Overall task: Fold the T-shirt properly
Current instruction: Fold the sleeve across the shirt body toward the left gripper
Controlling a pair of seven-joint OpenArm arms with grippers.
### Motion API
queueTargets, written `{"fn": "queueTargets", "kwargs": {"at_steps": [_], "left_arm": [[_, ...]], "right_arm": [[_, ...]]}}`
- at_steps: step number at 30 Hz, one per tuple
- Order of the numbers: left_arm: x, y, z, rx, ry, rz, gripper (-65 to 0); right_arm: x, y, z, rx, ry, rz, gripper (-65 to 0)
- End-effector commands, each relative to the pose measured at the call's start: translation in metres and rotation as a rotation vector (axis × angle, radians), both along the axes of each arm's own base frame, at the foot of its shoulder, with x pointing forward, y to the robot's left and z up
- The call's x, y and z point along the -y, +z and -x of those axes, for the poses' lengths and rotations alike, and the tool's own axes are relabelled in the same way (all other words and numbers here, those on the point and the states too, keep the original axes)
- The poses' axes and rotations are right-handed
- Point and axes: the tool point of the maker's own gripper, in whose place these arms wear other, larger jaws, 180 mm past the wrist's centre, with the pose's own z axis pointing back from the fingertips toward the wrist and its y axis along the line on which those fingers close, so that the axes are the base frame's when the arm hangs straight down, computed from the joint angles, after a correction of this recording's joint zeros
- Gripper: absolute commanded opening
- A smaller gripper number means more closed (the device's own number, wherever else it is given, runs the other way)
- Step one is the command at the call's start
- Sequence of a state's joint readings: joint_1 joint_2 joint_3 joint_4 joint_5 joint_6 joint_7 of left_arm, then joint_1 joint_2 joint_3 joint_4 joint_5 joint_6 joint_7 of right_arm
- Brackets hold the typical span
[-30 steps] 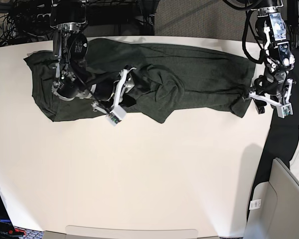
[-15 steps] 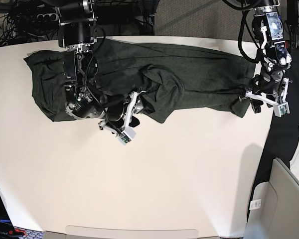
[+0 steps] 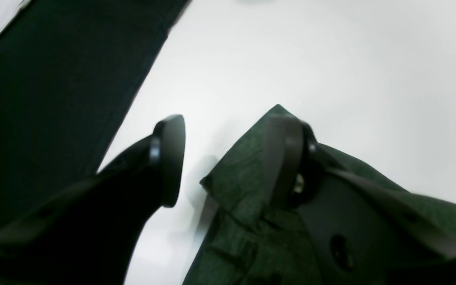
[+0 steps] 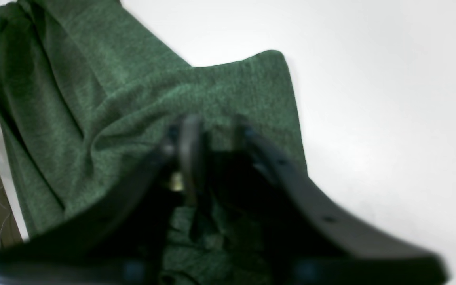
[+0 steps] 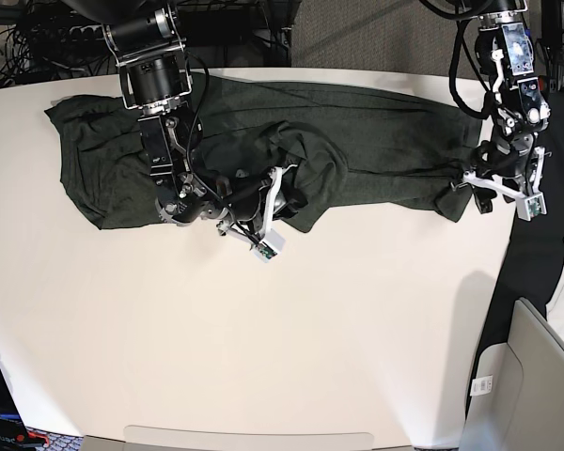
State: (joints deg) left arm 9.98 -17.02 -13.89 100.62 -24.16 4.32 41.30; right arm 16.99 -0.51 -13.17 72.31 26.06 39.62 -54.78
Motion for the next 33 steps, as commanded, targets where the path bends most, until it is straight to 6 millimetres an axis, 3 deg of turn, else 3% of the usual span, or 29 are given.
{"fn": "queueTargets", "kwargs": {"at_steps": [1,6,12,16,20,23,26,29,31,33], "left_arm": [[-0.006,0.017,-0.008,0.052,-0.001,-0.03,-34.7],[-0.006,0.017,-0.008,0.053,-0.001,-0.03,-34.7],[-0.006,0.017,-0.008,0.053,-0.001,-0.03,-34.7],[-0.007,0.017,-0.008,0.054,0.001,-0.03,-34.7],[-0.007,0.017,-0.008,0.053,0.0,-0.031,-34.7],[-0.006,0.02,-0.008,0.059,-0.002,-0.033,-34.7],[-0.006,0.019,-0.008,0.057,-0.002,-0.033,-34.7],[-0.006,0.019,-0.008,0.057,-0.002,-0.033,-34.7],[-0.006,0.019,-0.008,0.057,-0.003,-0.033,-34.7],[-0.006,0.019,-0.008,0.057,-0.003,-0.033,-34.7]], "right_arm": [[-0.009,0.022,-0.013,0.058,0.002,-0.052,-63.0],[-0.011,0.036,-0.014,0.1,0.007,-0.067,-64.6],[-0.017,0.062,-0.001,0.162,0.03,-0.091,-64.6],[-0.029,0.081,0.008,0.135,0.057,-0.198,-64.6],[-0.018,0.076,-0.004,0.159,-0.003,-0.158,-64.1],[-0.003,0.066,-0.021,0.197,-0.098,-0.057,-56.2],[0.015,0.052,-0.034,0.188,-0.203,0.044,-42.5],[0.017,0.049,-0.039,0.182,-0.248,0.072,-30.3],[0.02,0.047,-0.045,0.188,-0.249,0.1,-25.9],[0.021,0.039,-0.047,0.171,-0.247,0.121,-25.7]]}}
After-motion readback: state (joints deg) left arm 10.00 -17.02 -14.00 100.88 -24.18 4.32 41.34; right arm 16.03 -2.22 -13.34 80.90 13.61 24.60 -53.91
